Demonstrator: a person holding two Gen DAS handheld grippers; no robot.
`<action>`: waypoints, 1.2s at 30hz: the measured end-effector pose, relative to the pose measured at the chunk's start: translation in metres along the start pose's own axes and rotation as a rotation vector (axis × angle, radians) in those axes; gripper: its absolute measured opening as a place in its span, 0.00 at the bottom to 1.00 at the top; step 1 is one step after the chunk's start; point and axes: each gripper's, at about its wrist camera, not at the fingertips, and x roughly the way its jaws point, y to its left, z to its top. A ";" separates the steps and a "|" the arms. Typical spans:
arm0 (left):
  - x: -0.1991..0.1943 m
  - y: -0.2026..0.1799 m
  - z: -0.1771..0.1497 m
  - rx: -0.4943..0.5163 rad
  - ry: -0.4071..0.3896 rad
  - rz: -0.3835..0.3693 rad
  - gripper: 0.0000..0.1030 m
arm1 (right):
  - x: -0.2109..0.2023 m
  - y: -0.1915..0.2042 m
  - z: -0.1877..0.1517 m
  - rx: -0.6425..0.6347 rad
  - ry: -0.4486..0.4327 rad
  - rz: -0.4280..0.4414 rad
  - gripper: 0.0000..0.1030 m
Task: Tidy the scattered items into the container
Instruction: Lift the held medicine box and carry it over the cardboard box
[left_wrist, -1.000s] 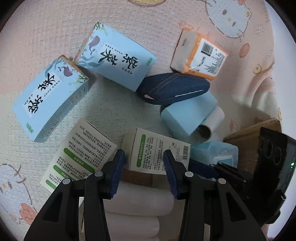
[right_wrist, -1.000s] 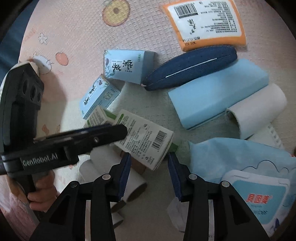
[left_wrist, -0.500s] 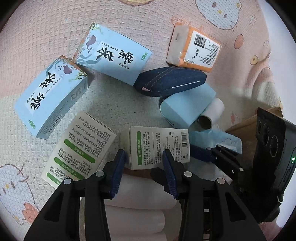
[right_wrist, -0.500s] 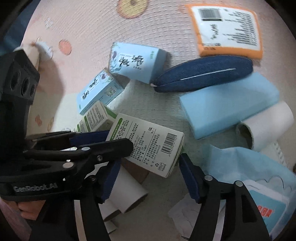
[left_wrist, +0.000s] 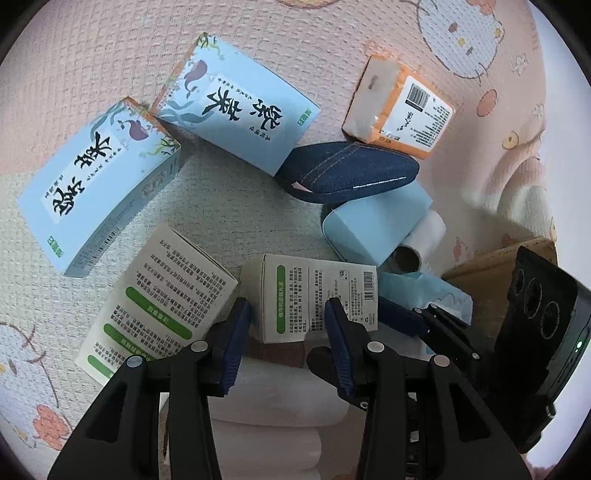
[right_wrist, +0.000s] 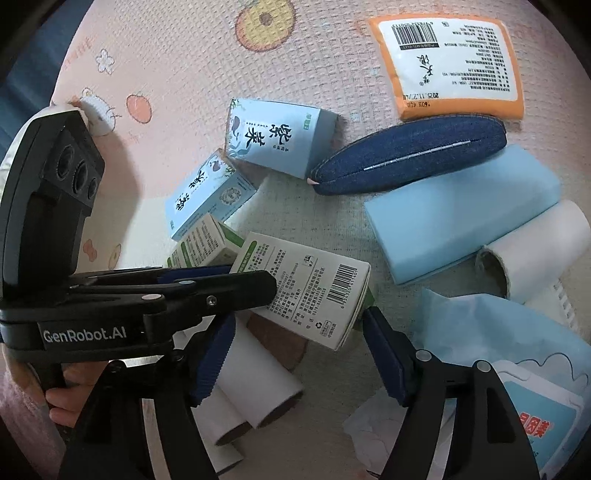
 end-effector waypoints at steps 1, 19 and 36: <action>0.000 0.000 0.000 -0.006 -0.002 -0.001 0.44 | 0.001 0.001 0.000 -0.006 -0.006 -0.009 0.69; -0.043 -0.036 -0.012 0.071 -0.113 0.004 0.42 | -0.043 0.025 -0.004 -0.116 -0.153 -0.116 0.67; -0.114 -0.135 -0.005 0.199 -0.283 -0.132 0.42 | -0.164 0.038 0.005 -0.243 -0.392 -0.293 0.67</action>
